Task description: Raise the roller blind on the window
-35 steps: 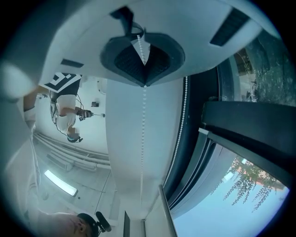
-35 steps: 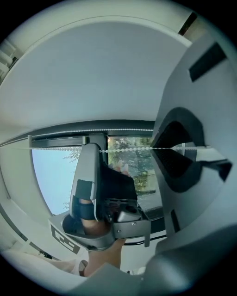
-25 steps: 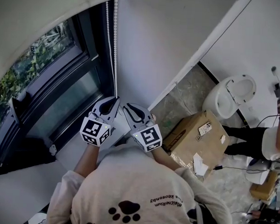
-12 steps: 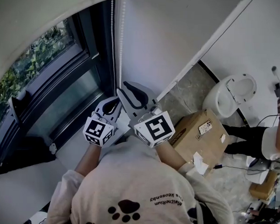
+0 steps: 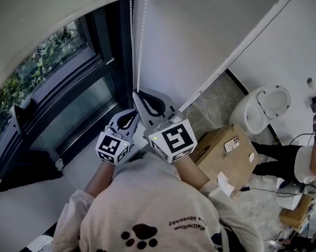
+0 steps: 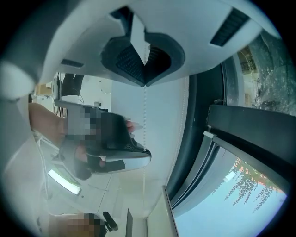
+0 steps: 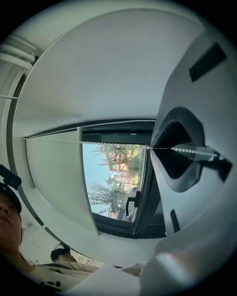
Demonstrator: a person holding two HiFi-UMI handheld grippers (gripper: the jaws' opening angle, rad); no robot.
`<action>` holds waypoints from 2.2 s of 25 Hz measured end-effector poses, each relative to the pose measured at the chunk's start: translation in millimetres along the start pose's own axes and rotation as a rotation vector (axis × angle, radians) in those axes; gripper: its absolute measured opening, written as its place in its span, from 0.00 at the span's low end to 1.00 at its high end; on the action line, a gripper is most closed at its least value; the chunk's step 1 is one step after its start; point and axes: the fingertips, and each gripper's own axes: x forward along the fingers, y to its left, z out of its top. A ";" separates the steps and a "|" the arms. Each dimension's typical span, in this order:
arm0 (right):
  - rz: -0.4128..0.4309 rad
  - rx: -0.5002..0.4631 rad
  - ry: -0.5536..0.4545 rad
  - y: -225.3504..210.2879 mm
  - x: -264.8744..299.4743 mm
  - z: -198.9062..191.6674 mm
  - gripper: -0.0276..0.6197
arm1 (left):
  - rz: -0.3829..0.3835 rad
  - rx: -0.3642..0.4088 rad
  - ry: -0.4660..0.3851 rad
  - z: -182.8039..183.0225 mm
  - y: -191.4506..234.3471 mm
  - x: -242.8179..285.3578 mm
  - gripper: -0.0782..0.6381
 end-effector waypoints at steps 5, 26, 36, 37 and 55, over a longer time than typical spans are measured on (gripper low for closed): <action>0.007 0.023 0.051 1.3 2.4 -31.9 0.06 | 0.016 -0.018 0.050 -31.9 3.8 -0.3 0.12; 0.015 0.029 0.090 5.4 3.1 -88.0 0.06 | 0.028 -0.029 0.129 -87.8 -0.5 -1.6 0.12; 0.010 0.036 0.096 -2.5 2.5 -88.7 0.06 | 0.006 -0.082 0.049 -9.8 11.1 -31.0 0.26; 0.010 0.037 0.094 -2.0 2.4 -88.9 0.06 | 0.015 -0.086 0.034 2.6 15.0 -34.6 0.26; 0.006 0.039 0.098 7.5 3.8 -90.7 0.06 | -0.014 0.070 -0.080 169.0 9.3 -19.4 0.25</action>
